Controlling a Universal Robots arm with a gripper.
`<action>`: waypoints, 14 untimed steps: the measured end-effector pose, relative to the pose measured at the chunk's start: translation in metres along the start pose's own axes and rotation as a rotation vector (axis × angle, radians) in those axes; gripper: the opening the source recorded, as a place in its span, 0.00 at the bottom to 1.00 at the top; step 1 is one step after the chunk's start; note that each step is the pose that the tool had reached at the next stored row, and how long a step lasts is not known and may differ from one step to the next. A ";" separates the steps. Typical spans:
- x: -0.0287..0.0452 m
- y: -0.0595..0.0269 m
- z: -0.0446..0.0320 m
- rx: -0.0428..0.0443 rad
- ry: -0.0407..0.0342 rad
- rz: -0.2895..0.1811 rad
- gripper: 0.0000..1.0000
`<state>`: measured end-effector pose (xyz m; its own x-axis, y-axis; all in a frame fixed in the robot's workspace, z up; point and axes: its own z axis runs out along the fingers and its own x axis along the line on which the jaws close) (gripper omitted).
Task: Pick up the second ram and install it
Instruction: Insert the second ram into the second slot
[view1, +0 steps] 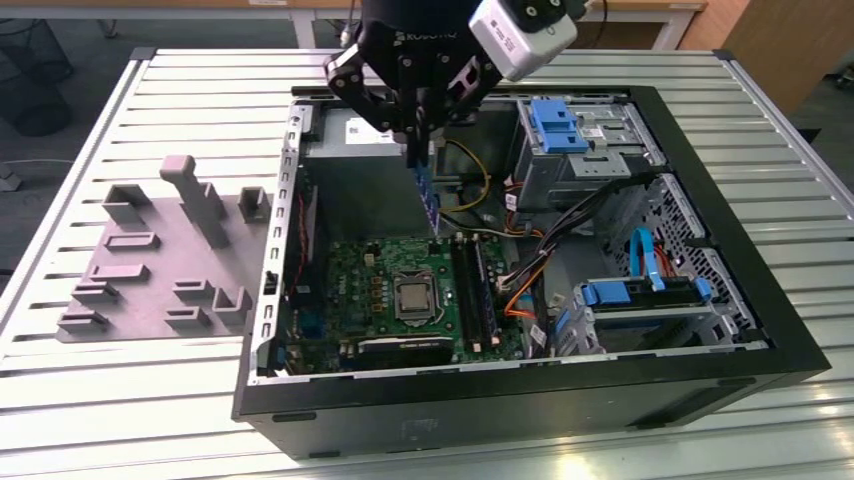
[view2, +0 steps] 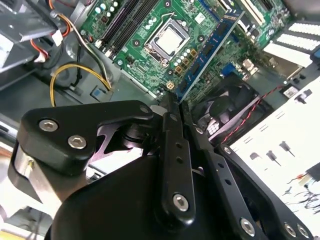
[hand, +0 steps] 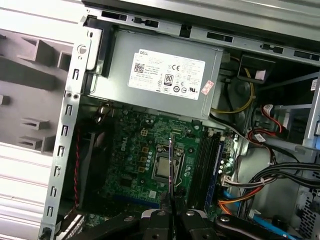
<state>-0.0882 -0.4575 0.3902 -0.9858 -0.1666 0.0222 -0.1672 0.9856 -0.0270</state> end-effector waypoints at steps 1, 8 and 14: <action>0.0000 0.0001 0.0002 -0.0001 0.0004 0.013 0.14; -0.0066 -0.0009 0.0020 -0.0011 0.0013 0.054 0.14; -0.0177 -0.0018 0.0047 -0.0013 0.0020 0.079 0.14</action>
<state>-0.0706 -0.4565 0.3851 -0.9959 -0.0881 0.0220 -0.0887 0.9957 -0.0274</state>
